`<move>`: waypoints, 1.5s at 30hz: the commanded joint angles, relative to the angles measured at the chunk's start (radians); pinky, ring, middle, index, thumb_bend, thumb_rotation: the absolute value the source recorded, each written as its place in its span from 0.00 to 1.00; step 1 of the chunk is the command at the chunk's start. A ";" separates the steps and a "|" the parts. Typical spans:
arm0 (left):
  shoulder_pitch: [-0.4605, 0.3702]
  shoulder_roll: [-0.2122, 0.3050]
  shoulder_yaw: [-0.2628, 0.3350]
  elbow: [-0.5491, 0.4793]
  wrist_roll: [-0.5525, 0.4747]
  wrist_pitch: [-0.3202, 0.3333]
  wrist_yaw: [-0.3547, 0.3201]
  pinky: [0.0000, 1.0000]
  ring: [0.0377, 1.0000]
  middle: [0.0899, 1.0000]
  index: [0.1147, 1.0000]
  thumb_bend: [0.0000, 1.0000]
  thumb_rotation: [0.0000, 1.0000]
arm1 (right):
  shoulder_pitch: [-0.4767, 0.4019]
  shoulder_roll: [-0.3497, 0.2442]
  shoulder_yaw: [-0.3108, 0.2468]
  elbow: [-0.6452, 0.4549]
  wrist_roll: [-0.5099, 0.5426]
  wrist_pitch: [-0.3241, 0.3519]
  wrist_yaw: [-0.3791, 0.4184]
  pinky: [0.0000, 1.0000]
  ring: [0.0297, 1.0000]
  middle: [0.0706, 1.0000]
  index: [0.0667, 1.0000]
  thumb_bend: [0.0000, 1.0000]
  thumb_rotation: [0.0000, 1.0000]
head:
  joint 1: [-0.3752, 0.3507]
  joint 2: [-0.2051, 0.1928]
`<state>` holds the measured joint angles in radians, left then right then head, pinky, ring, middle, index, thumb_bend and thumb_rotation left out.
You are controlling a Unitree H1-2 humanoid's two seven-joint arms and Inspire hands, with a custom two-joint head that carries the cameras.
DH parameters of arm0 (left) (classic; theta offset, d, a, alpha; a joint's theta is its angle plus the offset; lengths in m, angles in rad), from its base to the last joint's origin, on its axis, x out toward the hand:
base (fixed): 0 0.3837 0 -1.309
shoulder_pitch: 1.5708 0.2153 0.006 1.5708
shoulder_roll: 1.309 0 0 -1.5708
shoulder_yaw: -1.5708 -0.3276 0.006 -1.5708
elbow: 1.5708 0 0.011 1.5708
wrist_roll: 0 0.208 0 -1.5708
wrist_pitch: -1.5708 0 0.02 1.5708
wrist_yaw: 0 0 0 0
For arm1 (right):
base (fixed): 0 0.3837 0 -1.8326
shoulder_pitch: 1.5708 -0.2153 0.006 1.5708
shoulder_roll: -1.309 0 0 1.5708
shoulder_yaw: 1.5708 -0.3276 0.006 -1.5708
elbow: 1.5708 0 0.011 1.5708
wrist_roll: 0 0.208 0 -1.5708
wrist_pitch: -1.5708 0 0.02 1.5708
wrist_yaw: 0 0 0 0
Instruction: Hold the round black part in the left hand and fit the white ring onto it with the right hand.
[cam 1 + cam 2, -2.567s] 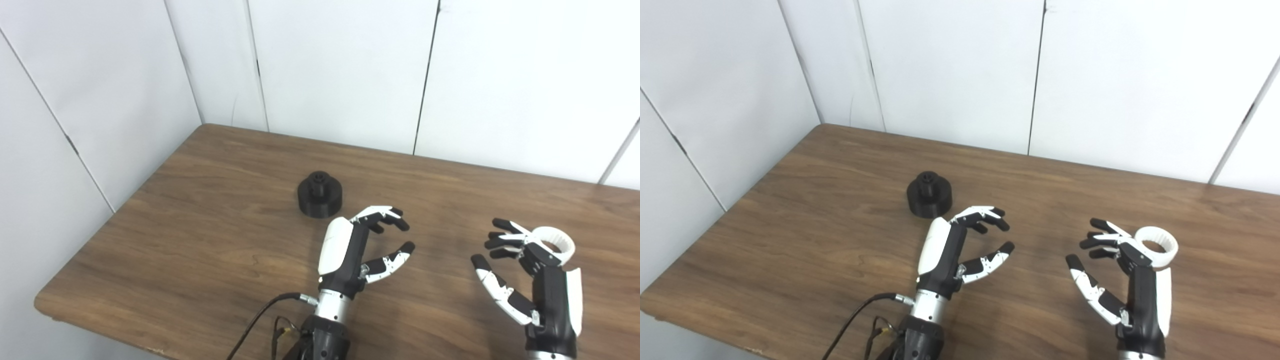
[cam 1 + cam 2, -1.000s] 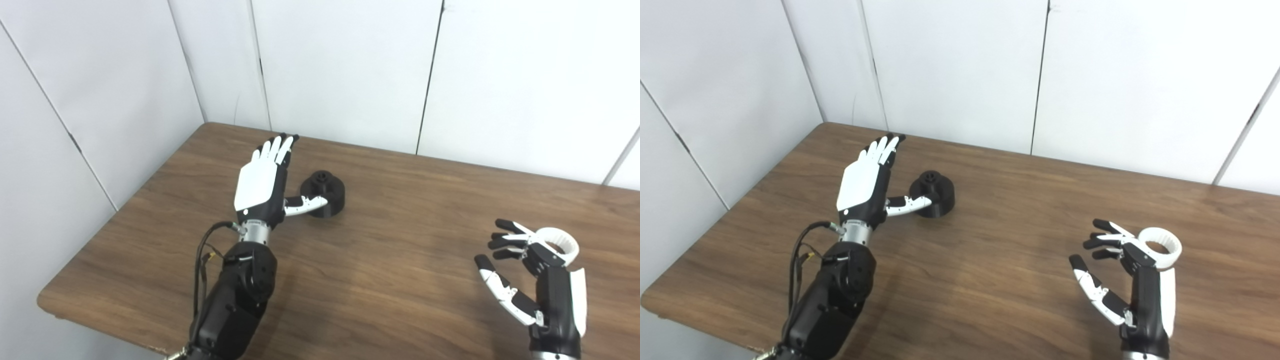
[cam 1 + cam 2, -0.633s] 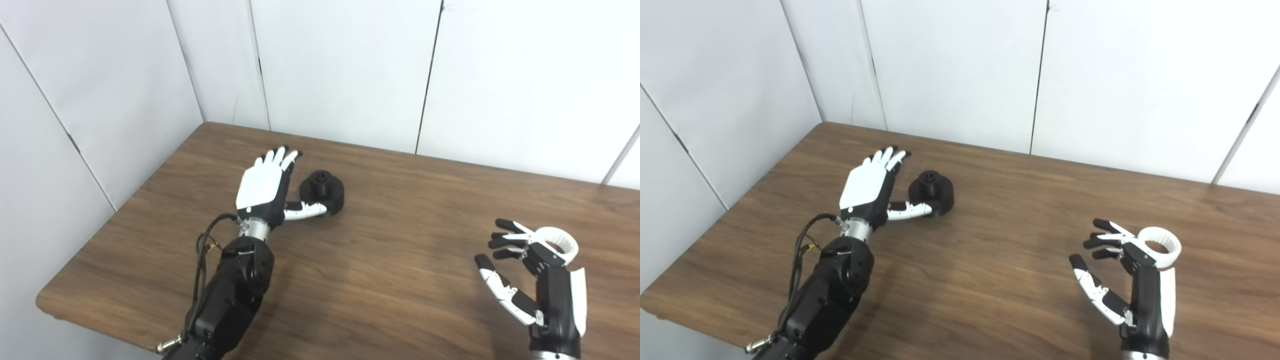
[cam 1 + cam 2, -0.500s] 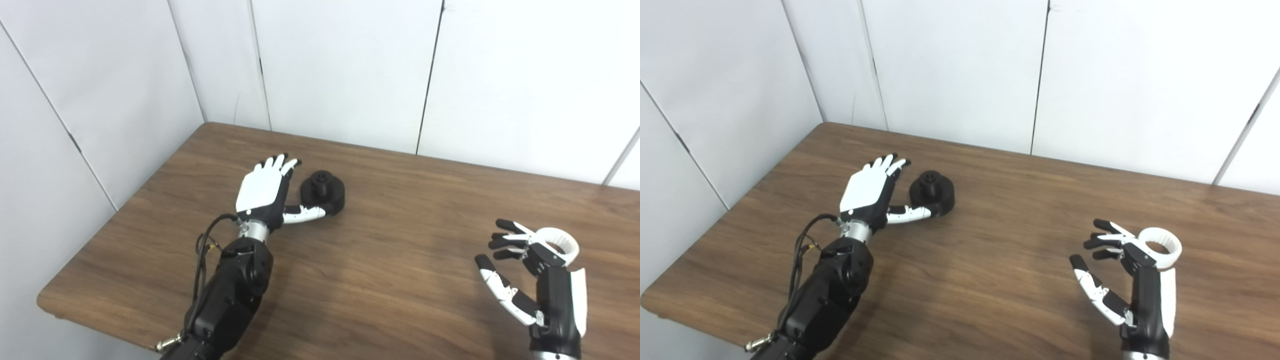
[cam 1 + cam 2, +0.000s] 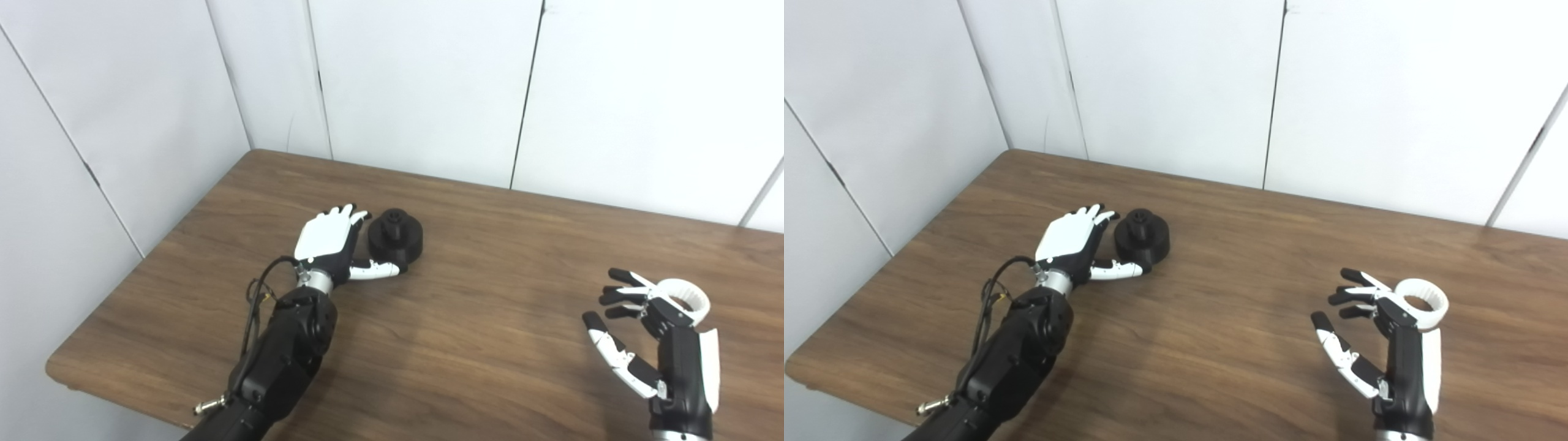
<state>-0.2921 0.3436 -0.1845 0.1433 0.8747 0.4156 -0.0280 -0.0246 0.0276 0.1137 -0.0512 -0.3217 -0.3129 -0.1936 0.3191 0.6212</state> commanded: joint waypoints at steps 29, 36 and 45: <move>-0.092 -0.002 -0.011 0.095 -0.041 -0.060 0.128 1.00 1.00 1.00 0.86 1.00 0.68 | 0.073 -0.015 -0.014 0.004 0.008 0.010 0.012 0.51 0.64 0.71 0.46 0.50 0.16 | -0.015 0.021; -0.099 -0.035 0.023 0.134 -0.090 -0.109 0.228 1.00 1.00 1.00 0.79 1.00 0.59 | 0.082 -0.011 -0.016 -0.018 0.003 0.034 0.016 0.51 0.64 0.71 0.46 0.50 0.15 | -0.017 0.028; -0.102 -0.075 0.070 0.211 -0.164 -0.214 0.376 1.00 1.00 1.00 0.66 0.94 0.43 | 0.088 -0.012 -0.018 -0.028 0.009 0.040 0.020 0.50 0.64 0.71 0.46 0.50 0.15 | -0.017 0.035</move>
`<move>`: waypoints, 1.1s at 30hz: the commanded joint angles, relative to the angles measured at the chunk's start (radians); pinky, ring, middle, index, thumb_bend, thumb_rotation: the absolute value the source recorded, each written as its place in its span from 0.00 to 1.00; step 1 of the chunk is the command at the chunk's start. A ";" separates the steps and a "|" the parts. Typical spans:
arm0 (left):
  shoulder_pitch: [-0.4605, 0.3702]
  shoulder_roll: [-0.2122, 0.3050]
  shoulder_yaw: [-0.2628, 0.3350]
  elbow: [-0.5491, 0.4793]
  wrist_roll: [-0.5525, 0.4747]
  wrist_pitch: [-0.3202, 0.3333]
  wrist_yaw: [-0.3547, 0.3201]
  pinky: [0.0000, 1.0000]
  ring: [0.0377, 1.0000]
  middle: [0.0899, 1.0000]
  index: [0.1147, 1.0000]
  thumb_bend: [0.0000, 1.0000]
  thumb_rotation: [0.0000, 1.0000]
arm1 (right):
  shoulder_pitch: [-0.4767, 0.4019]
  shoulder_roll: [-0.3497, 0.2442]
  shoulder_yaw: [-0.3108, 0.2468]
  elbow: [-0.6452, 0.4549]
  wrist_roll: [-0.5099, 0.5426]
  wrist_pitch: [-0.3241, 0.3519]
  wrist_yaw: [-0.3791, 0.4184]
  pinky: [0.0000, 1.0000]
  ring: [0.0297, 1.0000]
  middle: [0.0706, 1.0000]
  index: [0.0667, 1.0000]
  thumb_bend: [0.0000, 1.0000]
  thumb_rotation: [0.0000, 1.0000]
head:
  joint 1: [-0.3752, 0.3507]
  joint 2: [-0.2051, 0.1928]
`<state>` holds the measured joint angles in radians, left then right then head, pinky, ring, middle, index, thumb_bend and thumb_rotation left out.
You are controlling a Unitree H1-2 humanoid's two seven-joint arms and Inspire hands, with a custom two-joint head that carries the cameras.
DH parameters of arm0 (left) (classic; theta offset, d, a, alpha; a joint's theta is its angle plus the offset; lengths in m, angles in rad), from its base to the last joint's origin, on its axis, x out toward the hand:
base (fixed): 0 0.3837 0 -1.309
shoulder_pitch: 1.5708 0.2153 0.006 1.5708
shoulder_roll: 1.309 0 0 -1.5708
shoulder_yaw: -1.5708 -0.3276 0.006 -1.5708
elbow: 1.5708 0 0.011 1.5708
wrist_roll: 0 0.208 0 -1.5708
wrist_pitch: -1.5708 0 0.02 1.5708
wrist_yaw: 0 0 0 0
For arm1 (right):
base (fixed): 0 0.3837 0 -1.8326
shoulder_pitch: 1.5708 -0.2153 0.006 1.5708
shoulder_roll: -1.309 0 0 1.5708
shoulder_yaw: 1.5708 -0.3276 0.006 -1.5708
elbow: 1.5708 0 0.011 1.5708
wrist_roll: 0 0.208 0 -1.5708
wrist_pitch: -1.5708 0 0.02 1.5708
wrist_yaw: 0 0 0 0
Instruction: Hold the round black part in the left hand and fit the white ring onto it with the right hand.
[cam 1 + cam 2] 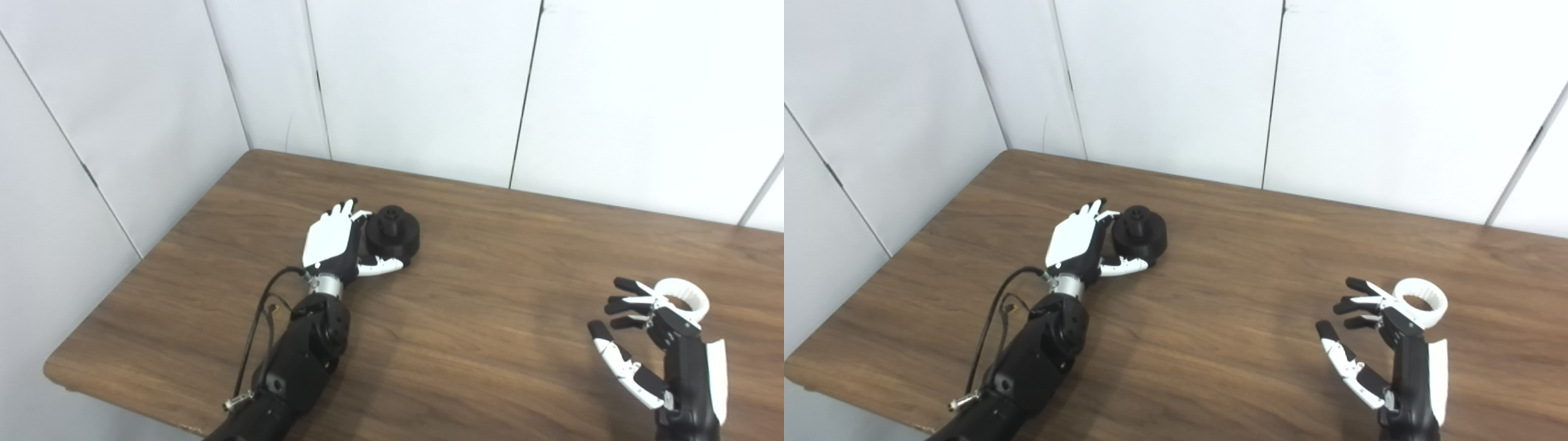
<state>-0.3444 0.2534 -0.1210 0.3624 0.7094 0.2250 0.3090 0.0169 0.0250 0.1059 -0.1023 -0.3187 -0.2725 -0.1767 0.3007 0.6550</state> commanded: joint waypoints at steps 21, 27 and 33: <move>-0.056 0.017 -0.002 0.004 -0.015 -0.025 0.041 1.00 1.00 1.00 0.58 0.90 0.37 | 0.038 -0.008 -0.014 0.023 0.007 0.000 0.006 0.50 0.64 0.71 0.46 0.50 0.15 | -0.002 0.010; -0.040 0.016 -0.025 -0.023 -0.029 -0.038 0.007 1.00 1.00 1.00 0.57 0.93 0.38 | 0.034 -0.005 -0.016 0.025 0.002 0.004 0.002 0.51 0.64 0.71 0.46 0.50 0.15 | -0.003 0.010; -0.007 0.011 -0.071 -0.070 -0.030 -0.052 -0.025 1.00 1.00 1.00 0.57 0.98 0.35 | 0.032 -0.002 -0.014 0.021 0.004 0.010 0.004 0.51 0.64 0.71 0.46 0.50 0.15 | -0.007 0.011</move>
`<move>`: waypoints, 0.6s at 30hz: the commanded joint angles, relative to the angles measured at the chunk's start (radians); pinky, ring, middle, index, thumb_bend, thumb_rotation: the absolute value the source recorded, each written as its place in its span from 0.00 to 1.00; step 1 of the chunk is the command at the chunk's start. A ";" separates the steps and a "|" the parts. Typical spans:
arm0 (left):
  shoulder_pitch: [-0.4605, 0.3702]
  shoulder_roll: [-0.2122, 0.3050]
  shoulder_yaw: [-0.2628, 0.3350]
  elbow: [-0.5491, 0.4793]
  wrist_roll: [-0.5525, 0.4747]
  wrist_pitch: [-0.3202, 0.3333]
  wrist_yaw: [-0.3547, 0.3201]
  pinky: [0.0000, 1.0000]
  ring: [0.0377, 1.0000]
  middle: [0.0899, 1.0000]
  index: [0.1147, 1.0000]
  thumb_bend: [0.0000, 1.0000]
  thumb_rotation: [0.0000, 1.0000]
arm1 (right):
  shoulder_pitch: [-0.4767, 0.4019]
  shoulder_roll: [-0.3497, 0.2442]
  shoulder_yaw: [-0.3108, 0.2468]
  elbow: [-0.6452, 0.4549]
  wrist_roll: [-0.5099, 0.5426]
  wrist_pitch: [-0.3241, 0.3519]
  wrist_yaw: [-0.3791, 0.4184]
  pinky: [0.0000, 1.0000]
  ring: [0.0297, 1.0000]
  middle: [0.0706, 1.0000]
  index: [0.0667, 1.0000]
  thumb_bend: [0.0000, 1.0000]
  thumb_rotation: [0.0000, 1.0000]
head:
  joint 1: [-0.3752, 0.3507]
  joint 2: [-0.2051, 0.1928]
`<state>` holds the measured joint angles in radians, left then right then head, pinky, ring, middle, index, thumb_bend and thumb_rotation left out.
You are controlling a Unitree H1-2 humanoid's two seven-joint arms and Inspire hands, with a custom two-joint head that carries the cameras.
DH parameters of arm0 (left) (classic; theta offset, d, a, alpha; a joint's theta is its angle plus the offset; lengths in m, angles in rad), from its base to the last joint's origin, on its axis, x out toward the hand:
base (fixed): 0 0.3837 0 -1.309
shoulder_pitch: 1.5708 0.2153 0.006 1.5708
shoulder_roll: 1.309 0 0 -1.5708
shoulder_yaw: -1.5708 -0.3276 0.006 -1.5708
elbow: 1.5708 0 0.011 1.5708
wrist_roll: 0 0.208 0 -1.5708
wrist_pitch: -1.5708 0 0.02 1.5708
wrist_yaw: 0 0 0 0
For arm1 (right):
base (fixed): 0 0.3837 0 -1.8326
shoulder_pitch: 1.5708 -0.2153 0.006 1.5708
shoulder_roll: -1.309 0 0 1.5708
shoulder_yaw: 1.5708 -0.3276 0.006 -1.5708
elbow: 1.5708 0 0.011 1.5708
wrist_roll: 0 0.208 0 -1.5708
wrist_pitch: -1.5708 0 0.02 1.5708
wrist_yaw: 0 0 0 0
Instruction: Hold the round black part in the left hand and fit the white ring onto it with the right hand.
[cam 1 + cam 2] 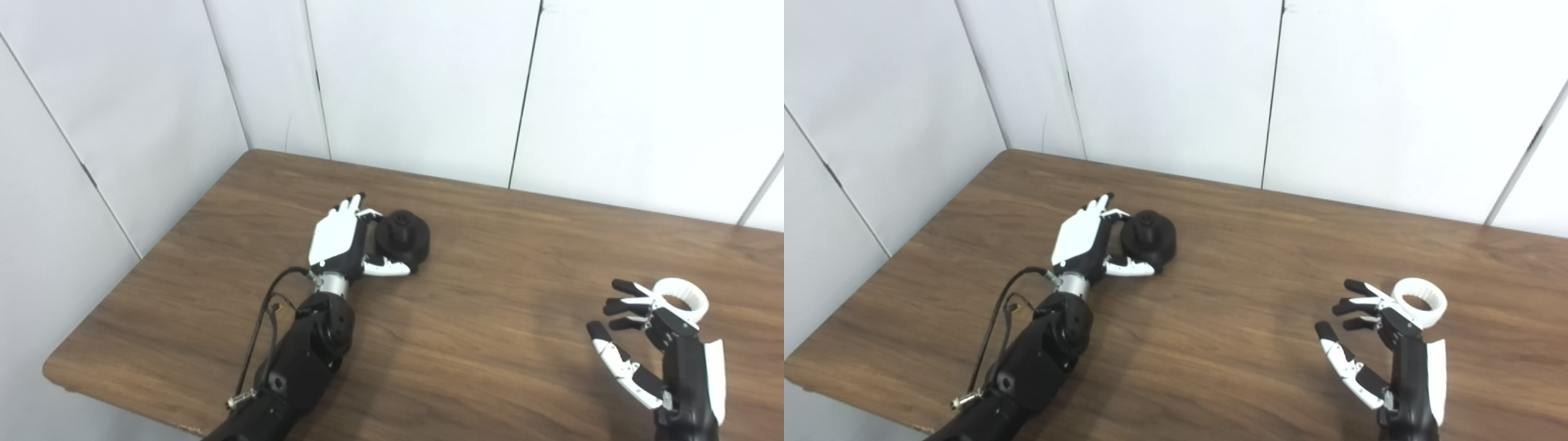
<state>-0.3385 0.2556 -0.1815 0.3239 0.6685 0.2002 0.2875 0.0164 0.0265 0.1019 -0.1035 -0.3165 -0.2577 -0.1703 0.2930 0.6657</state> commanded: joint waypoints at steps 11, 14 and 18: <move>0.072 -0.029 -0.038 -0.139 -0.020 -0.044 -0.045 1.00 1.00 1.00 0.58 0.98 0.32 | 0.035 0.002 -0.007 0.010 -0.002 0.007 -0.002 0.51 0.64 0.72 0.46 0.50 0.15 | -0.013 0.013; 0.097 -0.030 -0.054 -0.172 -0.019 -0.061 -0.054 1.00 1.00 1.00 0.57 0.97 0.32 | 0.036 0.004 -0.007 0.009 -0.005 0.012 -0.004 0.51 0.64 0.72 0.46 0.50 0.15 | -0.020 0.016; 0.130 -0.038 -0.073 -0.222 -0.022 -0.073 -0.076 1.00 1.00 1.00 0.57 0.97 0.29 | 0.035 0.006 -0.007 0.008 0.000 0.011 -0.004 0.51 0.65 0.71 0.46 0.50 0.15 | -0.029 0.018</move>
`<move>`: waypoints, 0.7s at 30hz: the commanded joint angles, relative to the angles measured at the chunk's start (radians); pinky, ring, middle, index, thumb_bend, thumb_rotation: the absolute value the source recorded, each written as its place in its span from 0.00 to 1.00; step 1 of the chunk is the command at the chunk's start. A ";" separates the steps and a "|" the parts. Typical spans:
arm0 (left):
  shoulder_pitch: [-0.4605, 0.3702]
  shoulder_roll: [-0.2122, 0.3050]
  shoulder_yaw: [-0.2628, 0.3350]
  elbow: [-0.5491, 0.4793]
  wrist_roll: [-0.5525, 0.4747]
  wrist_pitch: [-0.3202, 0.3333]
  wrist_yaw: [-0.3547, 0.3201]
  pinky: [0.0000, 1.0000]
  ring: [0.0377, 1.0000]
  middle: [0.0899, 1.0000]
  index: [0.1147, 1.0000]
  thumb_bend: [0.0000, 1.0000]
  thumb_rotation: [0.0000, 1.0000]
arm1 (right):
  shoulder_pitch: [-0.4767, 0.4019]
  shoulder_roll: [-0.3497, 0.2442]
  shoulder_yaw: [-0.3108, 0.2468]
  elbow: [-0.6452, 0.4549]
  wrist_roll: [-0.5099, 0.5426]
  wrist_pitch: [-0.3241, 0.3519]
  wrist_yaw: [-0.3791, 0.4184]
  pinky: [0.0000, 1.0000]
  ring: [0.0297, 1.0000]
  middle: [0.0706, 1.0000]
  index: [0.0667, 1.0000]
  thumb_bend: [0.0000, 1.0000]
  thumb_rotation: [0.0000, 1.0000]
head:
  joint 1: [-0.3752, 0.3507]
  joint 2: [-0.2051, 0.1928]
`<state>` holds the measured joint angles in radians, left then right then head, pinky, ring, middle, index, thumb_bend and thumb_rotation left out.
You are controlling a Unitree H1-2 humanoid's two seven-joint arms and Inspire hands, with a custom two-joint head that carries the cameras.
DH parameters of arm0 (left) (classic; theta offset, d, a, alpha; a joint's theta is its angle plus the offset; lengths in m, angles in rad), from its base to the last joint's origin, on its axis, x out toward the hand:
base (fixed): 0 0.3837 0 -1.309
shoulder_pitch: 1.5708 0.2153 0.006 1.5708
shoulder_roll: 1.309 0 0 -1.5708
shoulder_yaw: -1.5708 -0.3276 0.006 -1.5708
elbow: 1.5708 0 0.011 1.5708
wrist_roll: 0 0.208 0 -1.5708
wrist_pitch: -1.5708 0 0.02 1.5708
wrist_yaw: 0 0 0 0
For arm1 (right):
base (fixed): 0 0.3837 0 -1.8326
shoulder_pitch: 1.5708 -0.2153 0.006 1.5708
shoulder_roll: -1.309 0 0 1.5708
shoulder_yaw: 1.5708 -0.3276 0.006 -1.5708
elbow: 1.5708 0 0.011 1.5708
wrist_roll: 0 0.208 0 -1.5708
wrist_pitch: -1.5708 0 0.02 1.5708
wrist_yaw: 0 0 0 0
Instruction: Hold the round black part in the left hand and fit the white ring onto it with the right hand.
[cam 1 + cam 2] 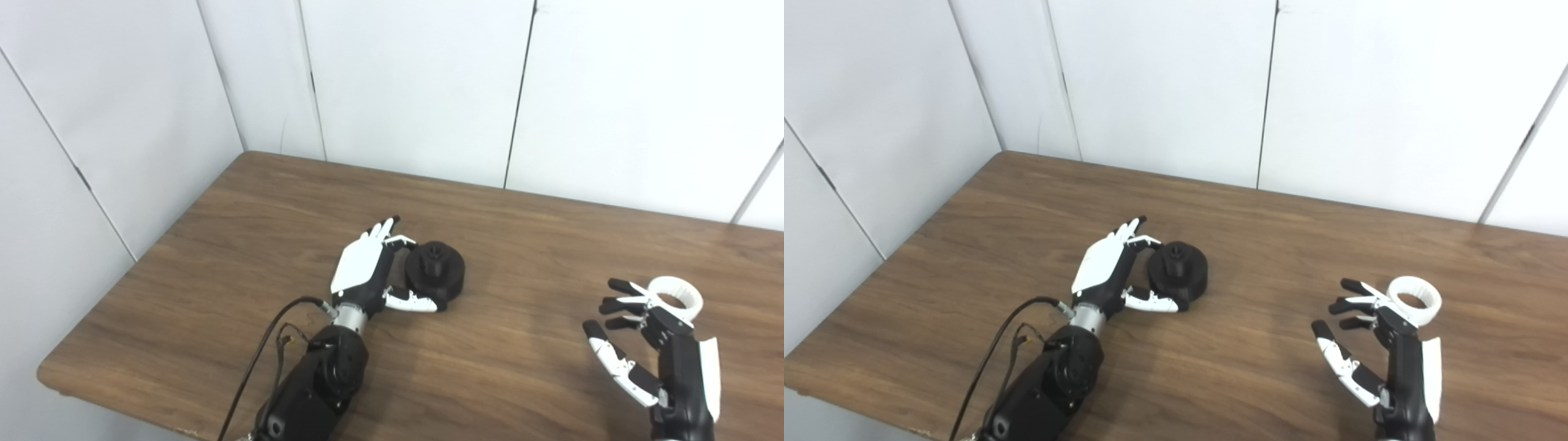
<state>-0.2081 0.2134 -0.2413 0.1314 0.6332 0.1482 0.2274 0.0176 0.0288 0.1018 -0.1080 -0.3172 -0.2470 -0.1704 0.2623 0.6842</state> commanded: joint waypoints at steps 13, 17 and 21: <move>0.121 -0.044 -0.090 -0.215 0.039 -0.037 -0.108 1.00 1.00 1.00 0.58 0.98 0.30 | 0.030 0.016 -0.007 0.010 -0.020 0.002 -0.018 0.50 0.63 0.70 0.46 0.50 0.15 | -0.039 0.017; 0.149 -0.048 -0.117 -0.237 0.077 -0.048 -0.111 1.00 1.00 1.00 0.58 0.99 0.34 | 0.025 0.029 -0.008 0.016 -0.021 -0.001 -0.027 0.49 0.63 0.70 0.46 0.50 0.15 | -0.071 0.024; 0.160 -0.041 -0.135 -0.252 0.125 -0.044 -0.119 1.00 1.00 1.00 0.58 0.99 0.34 | 0.022 0.045 -0.008 0.019 -0.030 -0.005 -0.041 0.48 0.62 0.71 0.46 0.50 0.15 | -0.096 0.029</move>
<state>-0.0364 0.1623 -0.3712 -0.0921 0.7179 0.1176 0.1107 0.0178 0.0524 0.0919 -0.1081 -0.3404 -0.2432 -0.1986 0.1657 0.7133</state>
